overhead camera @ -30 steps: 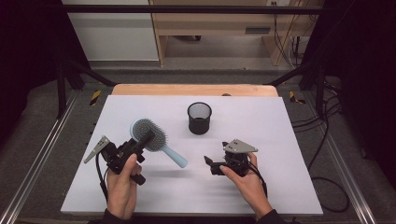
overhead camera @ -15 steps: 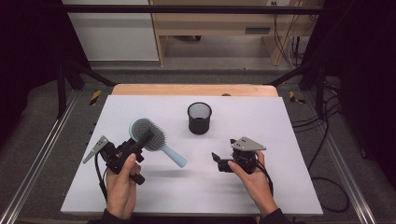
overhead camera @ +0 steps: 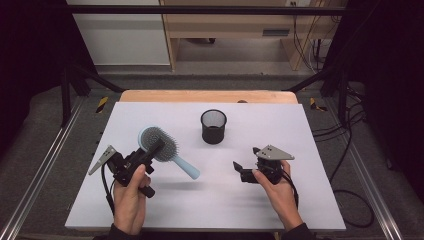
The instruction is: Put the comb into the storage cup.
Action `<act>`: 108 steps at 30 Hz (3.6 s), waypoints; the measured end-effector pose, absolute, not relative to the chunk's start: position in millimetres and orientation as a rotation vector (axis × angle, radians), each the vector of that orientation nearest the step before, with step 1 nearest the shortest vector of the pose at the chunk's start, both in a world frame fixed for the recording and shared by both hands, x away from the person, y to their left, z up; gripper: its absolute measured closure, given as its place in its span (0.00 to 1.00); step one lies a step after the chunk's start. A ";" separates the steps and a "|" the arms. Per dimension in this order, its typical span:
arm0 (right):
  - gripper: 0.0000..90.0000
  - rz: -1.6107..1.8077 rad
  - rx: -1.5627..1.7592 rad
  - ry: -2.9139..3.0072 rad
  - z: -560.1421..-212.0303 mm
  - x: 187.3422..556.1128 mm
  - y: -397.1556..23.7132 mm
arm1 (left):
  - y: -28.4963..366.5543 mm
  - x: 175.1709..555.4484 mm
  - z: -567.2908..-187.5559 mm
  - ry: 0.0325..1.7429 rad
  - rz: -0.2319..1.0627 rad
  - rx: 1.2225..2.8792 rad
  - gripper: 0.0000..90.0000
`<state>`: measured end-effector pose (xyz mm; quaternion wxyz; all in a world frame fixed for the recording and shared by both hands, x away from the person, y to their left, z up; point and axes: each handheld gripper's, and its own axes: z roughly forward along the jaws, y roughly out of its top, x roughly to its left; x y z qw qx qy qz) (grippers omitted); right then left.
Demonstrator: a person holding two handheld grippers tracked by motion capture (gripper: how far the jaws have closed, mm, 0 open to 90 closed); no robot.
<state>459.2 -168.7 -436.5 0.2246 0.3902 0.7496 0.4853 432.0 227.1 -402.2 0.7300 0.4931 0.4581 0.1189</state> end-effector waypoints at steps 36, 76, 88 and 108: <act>0.07 1.338 1.060 1.972 -443.7 436.3 -230.1 | 176.2 500.8 -342.1 0.965 0.322 1.197 0.58; 0.07 1.358 1.084 1.927 -444.5 439.0 -233.5 | 120.5 585.5 -324.0 1.025 0.502 1.211 0.57; 0.07 1.348 1.065 1.937 -444.7 438.4 -231.3 | 112.6 590.6 -332.4 1.020 0.512 1.228 0.57; 0.07 1.338 1.061 1.944 -445.1 437.9 -230.7 | 111.0 596.0 -341.5 1.018 0.515 1.264 0.57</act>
